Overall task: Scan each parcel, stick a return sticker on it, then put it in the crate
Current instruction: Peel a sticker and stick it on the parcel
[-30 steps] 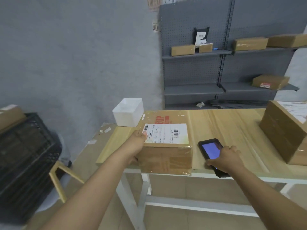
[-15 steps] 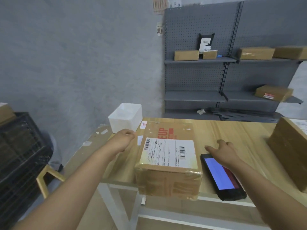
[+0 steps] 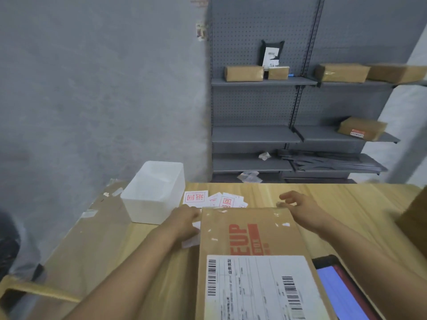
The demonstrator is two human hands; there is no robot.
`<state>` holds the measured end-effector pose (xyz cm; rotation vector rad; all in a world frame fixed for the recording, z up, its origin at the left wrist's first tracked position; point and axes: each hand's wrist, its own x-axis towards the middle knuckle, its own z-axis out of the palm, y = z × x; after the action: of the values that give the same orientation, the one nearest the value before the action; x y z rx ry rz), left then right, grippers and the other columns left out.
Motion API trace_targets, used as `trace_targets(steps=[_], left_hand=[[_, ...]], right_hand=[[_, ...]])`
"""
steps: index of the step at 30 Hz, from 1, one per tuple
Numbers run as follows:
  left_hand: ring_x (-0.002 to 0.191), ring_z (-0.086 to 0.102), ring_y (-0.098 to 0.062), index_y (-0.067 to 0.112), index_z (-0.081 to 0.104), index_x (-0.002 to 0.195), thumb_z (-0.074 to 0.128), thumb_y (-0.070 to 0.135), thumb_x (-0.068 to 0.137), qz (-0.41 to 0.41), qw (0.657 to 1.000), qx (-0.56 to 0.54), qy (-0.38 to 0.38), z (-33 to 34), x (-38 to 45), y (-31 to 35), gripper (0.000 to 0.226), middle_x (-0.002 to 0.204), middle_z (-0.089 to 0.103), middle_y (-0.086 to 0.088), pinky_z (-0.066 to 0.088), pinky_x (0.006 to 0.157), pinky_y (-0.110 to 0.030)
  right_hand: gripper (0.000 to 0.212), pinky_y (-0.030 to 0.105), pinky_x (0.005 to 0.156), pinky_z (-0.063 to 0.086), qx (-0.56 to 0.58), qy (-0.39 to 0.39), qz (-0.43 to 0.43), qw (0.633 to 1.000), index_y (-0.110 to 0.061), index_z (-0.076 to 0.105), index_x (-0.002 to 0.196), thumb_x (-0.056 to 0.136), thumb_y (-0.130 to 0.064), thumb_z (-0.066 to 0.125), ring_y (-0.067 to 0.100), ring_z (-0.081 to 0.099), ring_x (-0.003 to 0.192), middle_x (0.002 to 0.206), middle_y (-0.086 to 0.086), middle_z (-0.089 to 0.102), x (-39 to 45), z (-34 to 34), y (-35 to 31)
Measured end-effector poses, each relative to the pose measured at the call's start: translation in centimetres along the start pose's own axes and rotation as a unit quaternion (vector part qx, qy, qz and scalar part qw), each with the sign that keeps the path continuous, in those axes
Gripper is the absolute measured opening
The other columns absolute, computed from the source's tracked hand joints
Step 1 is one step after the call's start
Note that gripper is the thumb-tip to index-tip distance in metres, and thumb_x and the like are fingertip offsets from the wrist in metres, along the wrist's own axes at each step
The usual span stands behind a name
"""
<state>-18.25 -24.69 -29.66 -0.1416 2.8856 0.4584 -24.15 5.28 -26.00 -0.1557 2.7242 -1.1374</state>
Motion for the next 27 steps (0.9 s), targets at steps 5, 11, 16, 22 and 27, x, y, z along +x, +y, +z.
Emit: trace_targets(steps=[5,11,16,22,27], left_hand=[[0.111,0.053,-0.028,0.014,0.048,0.124,0.06,0.034,0.088,-0.017,0.995,0.088,-0.044,-0.1,2.3,0.4,0.043,0.125,0.052,-0.012,0.047,0.09,-0.035],[0.112,0.057,-0.026,0.016,0.059,0.121,0.053,0.033,0.092,-0.036,0.994,0.068,-0.075,-0.3,3.1,0.6,0.034,0.127,0.059,-0.008,0.047,0.094,-0.035],[0.095,0.059,-0.026,0.014,0.062,0.099,0.057,0.024,0.088,-0.057,0.997,0.011,-0.045,-1.7,2.8,1.3,0.016,0.113,0.063,-0.01,0.046,0.076,-0.031],[0.074,0.058,-0.015,0.015,0.065,0.08,0.081,0.022,0.074,-0.05,0.972,-0.178,0.148,-7.6,1.7,3.4,0.019,0.084,0.064,-0.001,0.041,0.059,-0.023],[0.068,0.065,-0.02,0.012,0.07,0.081,0.08,0.015,0.076,-0.003,0.905,-0.387,0.177,-11.3,0.6,6.2,0.012,0.077,0.072,-0.006,0.046,0.063,-0.026]], right_hand=[[0.028,0.027,0.075,0.041,0.036,-0.039,-0.012,0.999,-0.013,0.06,0.116,0.093,-0.027,0.06,0.022,0.055,0.099,0.119,0.01,0.058,1.7,0.8,-1.1],[0.023,0.024,0.075,0.041,0.02,-0.094,-0.05,0.994,-0.014,0.063,0.112,0.093,-0.026,0.06,0.016,0.056,0.091,0.111,0.004,0.06,2.8,1.3,-2.6],[0.02,0.018,0.069,0.041,0.014,-0.105,-0.077,0.991,-0.019,0.064,0.11,0.092,-0.028,0.06,0.005,0.054,0.083,0.11,-0.005,0.061,3.3,0.5,-3.2],[0.019,0.016,0.071,0.046,0.088,-0.099,-0.117,0.984,-0.02,0.064,0.109,0.092,-0.027,0.06,0.006,0.06,0.085,0.1,-0.004,0.066,2.9,-1.4,-6.2],[0.037,0.018,0.08,0.046,0.128,-0.133,-0.174,0.967,-0.026,0.056,0.121,0.088,-0.04,0.064,0.003,0.062,0.096,0.109,-0.008,0.065,1.5,-1.6,-10.0]])
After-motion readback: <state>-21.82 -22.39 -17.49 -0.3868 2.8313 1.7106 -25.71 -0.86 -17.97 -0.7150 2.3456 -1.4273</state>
